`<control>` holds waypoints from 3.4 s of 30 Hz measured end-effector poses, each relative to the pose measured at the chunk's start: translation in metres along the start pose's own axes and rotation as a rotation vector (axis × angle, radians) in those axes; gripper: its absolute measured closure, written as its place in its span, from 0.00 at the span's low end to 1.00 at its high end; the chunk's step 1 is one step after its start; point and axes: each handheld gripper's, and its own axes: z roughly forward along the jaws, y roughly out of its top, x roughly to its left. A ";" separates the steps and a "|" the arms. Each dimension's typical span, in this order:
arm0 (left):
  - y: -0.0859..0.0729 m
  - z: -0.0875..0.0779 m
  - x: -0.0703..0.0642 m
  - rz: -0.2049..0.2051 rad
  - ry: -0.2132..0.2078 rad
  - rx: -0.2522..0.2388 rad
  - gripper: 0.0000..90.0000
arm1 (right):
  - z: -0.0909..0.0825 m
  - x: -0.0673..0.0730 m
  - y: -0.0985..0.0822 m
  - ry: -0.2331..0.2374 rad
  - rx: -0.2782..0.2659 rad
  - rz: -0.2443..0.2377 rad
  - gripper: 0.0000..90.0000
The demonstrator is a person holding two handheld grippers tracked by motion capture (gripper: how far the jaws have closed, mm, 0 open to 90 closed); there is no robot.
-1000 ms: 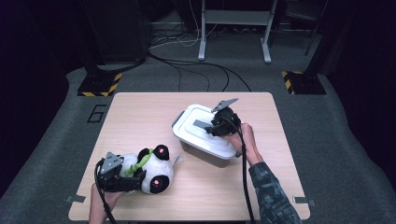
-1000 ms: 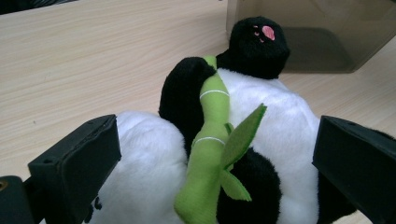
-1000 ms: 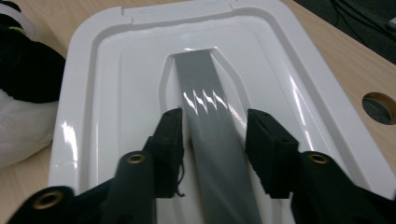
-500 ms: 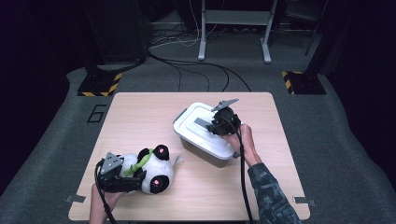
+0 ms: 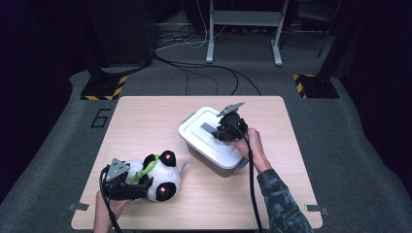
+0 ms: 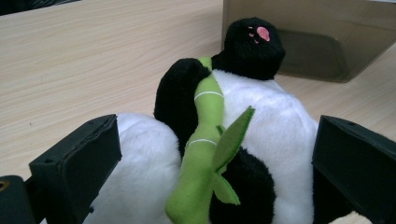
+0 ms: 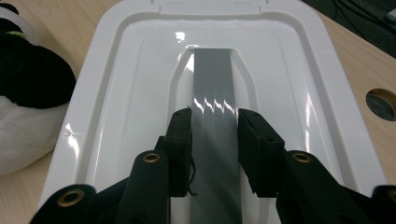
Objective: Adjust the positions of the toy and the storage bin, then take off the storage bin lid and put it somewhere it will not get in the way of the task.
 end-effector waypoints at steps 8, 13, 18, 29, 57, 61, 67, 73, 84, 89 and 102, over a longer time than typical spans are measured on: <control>0.001 0.001 -0.002 0.001 -0.006 -0.006 0.01 | 0.000 -0.001 0.000 -0.001 -0.007 0.008 0.74; 0.002 0.000 -0.001 0.002 -0.003 -0.008 0.01 | 0.000 0.002 -0.002 -0.024 -0.025 0.010 0.74; 0.001 -0.001 0.000 -0.004 -0.003 -0.014 0.01 | -0.002 0.003 -0.002 -0.018 -0.027 0.016 0.74; 0.000 -0.003 0.002 -0.014 -0.003 -0.031 0.00 | -0.019 0.005 0.005 -0.045 -0.072 0.029 0.74; 0.003 -0.001 -0.001 -0.003 -0.010 -0.028 0.00 | -0.074 -0.013 -0.007 -0.168 -0.134 0.112 0.74; 0.003 -0.001 -0.001 -0.002 -0.012 -0.026 0.00 | -0.080 -0.019 -0.012 -0.186 -0.138 0.140 0.74; 0.004 -0.001 -0.002 0.000 -0.012 -0.025 0.00 | -0.087 -0.029 -0.022 -0.214 -0.142 0.171 0.74; 0.003 -0.001 -0.002 0.003 -0.011 -0.023 0.00 | -0.094 -0.037 -0.030 -0.245 -0.148 0.206 0.74; 0.003 0.000 -0.004 0.005 -0.011 -0.020 0.00 | -0.100 -0.051 -0.045 -0.299 -0.141 0.264 0.74; 0.003 0.000 -0.004 0.005 -0.009 -0.019 0.00 | -0.102 -0.059 -0.052 -0.332 -0.135 0.285 0.74; 0.003 0.001 -0.005 0.010 -0.009 -0.008 0.00 | -0.104 -0.079 -0.072 -0.406 -0.137 0.374 0.74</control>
